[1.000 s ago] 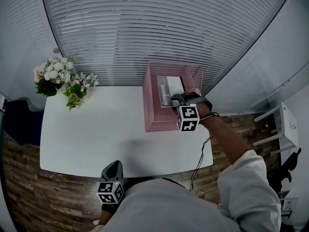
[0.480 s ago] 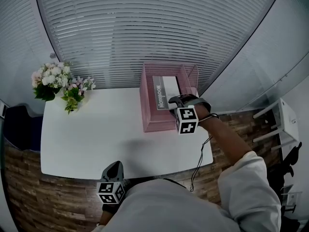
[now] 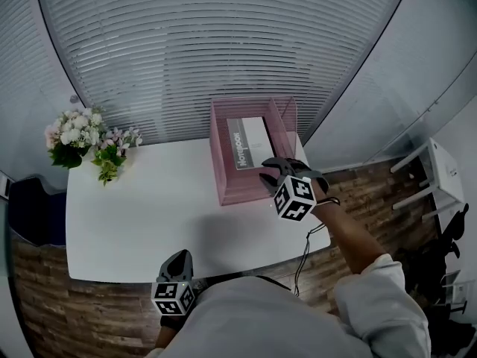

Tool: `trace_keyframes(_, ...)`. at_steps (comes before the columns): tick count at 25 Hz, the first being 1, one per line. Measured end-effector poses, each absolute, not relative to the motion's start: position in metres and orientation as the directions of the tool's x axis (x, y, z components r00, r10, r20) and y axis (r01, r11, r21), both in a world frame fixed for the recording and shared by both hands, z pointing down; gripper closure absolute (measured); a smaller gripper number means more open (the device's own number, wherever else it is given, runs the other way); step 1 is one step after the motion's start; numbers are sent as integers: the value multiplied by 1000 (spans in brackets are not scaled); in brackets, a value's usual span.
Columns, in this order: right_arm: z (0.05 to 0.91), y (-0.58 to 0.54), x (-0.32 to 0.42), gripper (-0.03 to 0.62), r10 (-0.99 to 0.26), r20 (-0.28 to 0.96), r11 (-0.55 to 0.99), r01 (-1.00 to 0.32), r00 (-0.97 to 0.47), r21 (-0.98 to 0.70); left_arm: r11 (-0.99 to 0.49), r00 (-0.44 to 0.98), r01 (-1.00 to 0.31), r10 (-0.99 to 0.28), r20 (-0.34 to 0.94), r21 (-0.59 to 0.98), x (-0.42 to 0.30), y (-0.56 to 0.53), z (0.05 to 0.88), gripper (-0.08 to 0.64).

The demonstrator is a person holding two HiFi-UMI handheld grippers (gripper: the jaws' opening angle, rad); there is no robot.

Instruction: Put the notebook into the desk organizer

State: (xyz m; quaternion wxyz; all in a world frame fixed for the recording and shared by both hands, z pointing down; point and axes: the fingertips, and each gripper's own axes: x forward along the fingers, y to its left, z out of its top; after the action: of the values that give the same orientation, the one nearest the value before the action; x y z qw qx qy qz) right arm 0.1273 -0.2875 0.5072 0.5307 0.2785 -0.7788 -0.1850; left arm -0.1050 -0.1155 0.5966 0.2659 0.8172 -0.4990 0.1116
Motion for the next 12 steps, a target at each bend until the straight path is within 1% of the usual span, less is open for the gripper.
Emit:
trace_keyframes(1,505,-283,129,473,-643,709,765,-281,-291,579,-367,481,-873,-754,448,321,-104,-117,596,549)
trace_keyframes(5,495,-264,141,513,-697,642,708,-443,-319,549,-392,498,-866,-743,448,312,-99,-121,593,551)
trace_keyframes(7,492,-254,147,536,-722,610,679,-505,-327,533,-404,506,-861,-737,449,308,-96,-124,593,550)
trace_keyframes(12,482,-228,159,562,-776,529,604,-647,-343,466,-436,528,-849,-722,447,298,-86,-130,588,550)
